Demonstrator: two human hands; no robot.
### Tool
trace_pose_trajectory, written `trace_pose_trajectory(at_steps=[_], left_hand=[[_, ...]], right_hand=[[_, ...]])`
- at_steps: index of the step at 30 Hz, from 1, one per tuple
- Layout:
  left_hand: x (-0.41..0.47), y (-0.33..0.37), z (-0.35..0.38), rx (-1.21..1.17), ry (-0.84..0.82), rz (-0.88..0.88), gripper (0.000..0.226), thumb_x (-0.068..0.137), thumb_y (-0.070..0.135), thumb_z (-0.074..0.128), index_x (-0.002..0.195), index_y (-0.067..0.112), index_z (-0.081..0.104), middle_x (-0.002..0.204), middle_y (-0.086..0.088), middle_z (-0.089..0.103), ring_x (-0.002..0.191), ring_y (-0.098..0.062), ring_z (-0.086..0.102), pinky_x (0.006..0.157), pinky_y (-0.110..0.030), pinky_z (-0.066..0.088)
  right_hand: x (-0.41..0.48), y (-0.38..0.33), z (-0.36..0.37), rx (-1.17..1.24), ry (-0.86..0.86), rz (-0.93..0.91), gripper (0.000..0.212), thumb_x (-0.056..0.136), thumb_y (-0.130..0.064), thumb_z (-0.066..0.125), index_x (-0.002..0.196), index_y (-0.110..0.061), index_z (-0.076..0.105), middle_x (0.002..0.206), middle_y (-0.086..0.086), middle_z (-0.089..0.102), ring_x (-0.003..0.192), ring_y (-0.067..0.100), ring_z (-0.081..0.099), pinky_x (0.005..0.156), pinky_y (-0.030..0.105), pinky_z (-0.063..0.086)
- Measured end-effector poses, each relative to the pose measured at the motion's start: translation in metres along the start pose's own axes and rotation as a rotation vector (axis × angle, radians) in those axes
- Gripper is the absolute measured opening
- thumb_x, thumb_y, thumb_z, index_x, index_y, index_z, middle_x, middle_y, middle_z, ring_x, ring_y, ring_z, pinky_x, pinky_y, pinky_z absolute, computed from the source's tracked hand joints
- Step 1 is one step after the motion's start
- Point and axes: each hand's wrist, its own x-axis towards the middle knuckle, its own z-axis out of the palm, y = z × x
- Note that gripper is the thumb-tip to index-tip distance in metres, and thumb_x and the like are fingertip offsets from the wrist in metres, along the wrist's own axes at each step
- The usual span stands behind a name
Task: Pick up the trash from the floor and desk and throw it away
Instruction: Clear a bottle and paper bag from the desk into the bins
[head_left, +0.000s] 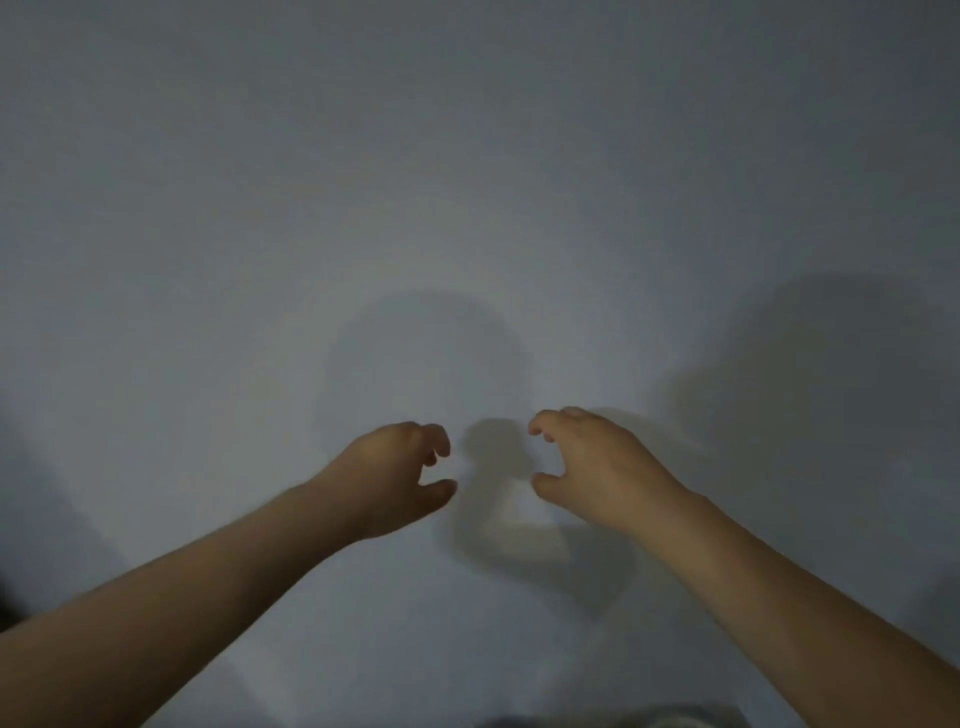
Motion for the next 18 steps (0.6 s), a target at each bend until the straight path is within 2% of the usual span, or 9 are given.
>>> trace_pose_trajectory(at_steps=[5, 10, 18], left_hand=[[-0.124, -0.089, -0.087, 0.117, 0.167, -0.207, 0.037, 0.087, 0.047, 0.059, 0.118, 0.029, 0.052, 0.11, 0.011, 0.059, 0.094, -0.009, 0.059, 0.078, -0.021, 0.046], [-0.265, -0.158, -0.158, 0.198, 0.274, -0.384, 0.039, 0.085, 0.046, 0.06, 0.119, 0.027, 0.053, 0.112, 0.009, 0.06, 0.094, -0.011, 0.06, 0.085, -0.028, 0.05], [-0.463, -0.227, -0.215, 0.266, 0.414, -0.661, 0.037, 0.083, 0.042, 0.064, 0.114, 0.025, 0.057, 0.11, 0.006, 0.062, 0.098, -0.014, 0.06, 0.084, -0.03, 0.049]], right_hand=[[0.025, -0.153, -0.012, 0.037, 0.048, -0.256, 0.05, 0.084, -0.033, 0.062, 0.131, -0.023, 0.048, 0.128, -0.001, 0.053, 0.112, 0.019, 0.054, 0.089, 0.027, 0.042], [0.026, -0.318, -0.01, 0.08, 0.059, -0.513, 0.051, 0.085, -0.038, 0.061, 0.133, -0.025, 0.046, 0.129, -0.004, 0.051, 0.113, 0.016, 0.053, 0.09, 0.026, 0.041], [0.003, -0.537, 0.0, 0.168, 0.029, -0.835, 0.052, 0.086, -0.038, 0.06, 0.134, -0.024, 0.046, 0.124, -0.003, 0.053, 0.111, 0.017, 0.055, 0.09, 0.032, 0.047]])
